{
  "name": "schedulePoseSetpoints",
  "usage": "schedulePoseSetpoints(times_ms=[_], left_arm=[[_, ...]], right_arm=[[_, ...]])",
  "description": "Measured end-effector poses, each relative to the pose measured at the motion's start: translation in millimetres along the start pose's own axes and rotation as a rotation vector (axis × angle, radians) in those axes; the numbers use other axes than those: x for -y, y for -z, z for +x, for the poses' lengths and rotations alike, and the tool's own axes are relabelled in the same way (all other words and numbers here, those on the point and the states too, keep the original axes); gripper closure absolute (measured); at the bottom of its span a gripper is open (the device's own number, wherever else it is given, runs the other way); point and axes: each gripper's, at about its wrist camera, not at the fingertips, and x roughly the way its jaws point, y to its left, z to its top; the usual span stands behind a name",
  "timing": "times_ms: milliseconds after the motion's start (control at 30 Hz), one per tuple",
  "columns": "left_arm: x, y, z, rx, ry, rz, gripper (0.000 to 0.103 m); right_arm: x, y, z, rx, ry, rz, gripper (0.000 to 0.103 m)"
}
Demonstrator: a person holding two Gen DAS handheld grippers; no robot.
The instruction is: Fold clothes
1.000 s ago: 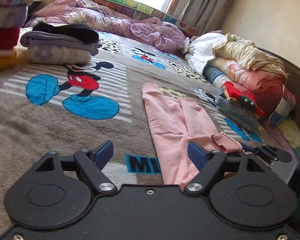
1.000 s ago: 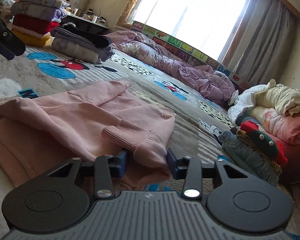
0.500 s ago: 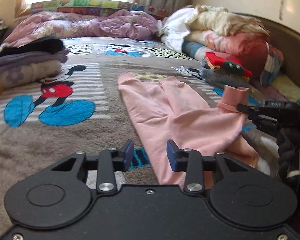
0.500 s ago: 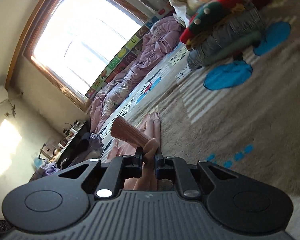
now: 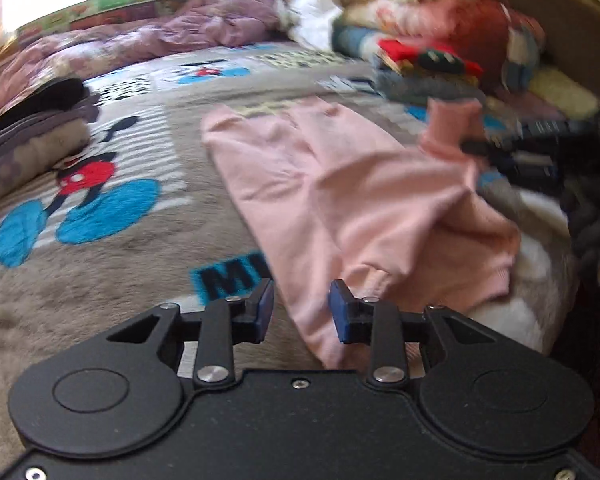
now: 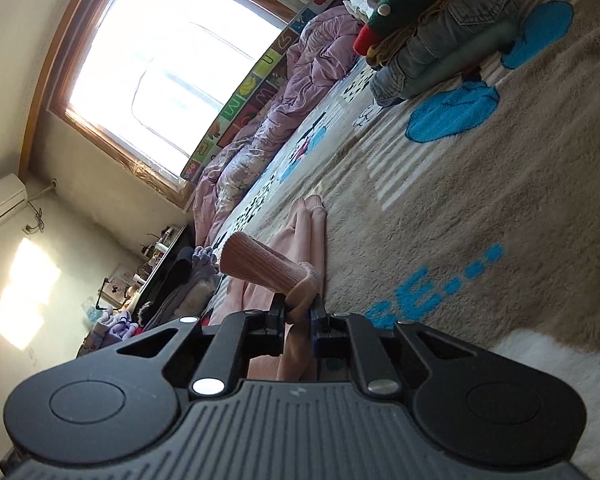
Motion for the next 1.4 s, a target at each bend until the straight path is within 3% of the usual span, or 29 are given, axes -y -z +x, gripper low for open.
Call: schedulePoseSetpoints(times_ms=[133,200,300,367,400,433,467,533,567,667,767,833,1033,1100,1167,1233,1400], left_arm=[[-11.7,-6.4,-10.2,0.105,0.024,-0.127,0.072],[-6.1,-8.9,-6.5,0.105,0.064,-0.137,0.073],[18.8,-0.2,17.2,-0.059,0.104,0.015,0.072],[33.2,8.0,17.5,-0.048,0.052,0.122,0.072],[31.8,6.6,13.4,-0.047,0.062,0.125,0.072],[29.9,5.0,9.3,-0.047,0.072,0.126,0.069],[28.0,3.4,5.2,-0.047,0.083,0.127,0.057],[15.3,3.1,-3.4,-0.025,0.08,0.089,0.055],[8.8,3.1,-7.7,-0.014,0.078,0.069,0.055],[-15.1,1.9,-19.7,0.045,0.059,-0.046,0.055],[-30.9,1.1,-24.9,0.088,0.027,-0.149,0.05],[-34.3,0.8,-25.6,0.105,0.003,-0.175,0.05],[-40.4,-1.1,-21.7,0.135,-0.019,-0.247,0.044],[-41.4,-2.2,-20.0,0.145,-0.017,-0.27,0.041],[-43.3,-2.9,-20.4,0.156,-0.015,-0.294,0.039],[-45.9,-5.7,-17.0,0.137,-0.004,-0.315,0.039],[-52.0,-24.4,-2.8,0.133,-0.01,-0.34,0.039]], right_arm=[[2.9,0.2,-2.3,-0.008,-0.009,0.013,0.09],[1.2,0.1,-4.4,0.001,-0.015,0.005,0.09],[0.8,-0.7,-6.0,0.013,-0.008,0.006,0.09],[2.1,0.5,-4.4,-0.001,0.031,-0.001,0.087],[0.3,1.4,-4.3,-0.003,0.056,-0.021,0.085],[-2.8,3.1,-6.1,0.0,0.079,-0.052,0.084],[-7.1,4.1,-8.6,0.011,0.103,-0.082,0.081],[-16.3,6.8,-17.5,0.041,0.166,-0.152,0.057],[-20.3,7.9,-22.9,0.062,0.196,-0.181,0.054],[-27.6,8.5,-41.4,0.123,0.259,-0.232,0.053],[-38.9,12.3,-52.4,0.154,0.265,-0.306,0.053],[-55.4,20.5,-51.9,0.127,0.201,-0.381,0.053],[-144.3,100.4,-24.0,-0.01,0.014,-0.887,0.058],[-162.1,122.5,-7.0,-0.024,-0.017,-0.988,0.06],[-171.9,136.6,10.4,-0.065,-0.025,-1.037,0.06],[-165.8,149.5,41.9,-0.286,0.061,-1.044,0.06],[-158.5,140.3,41.6,-0.336,0.032,-0.941,0.06]])
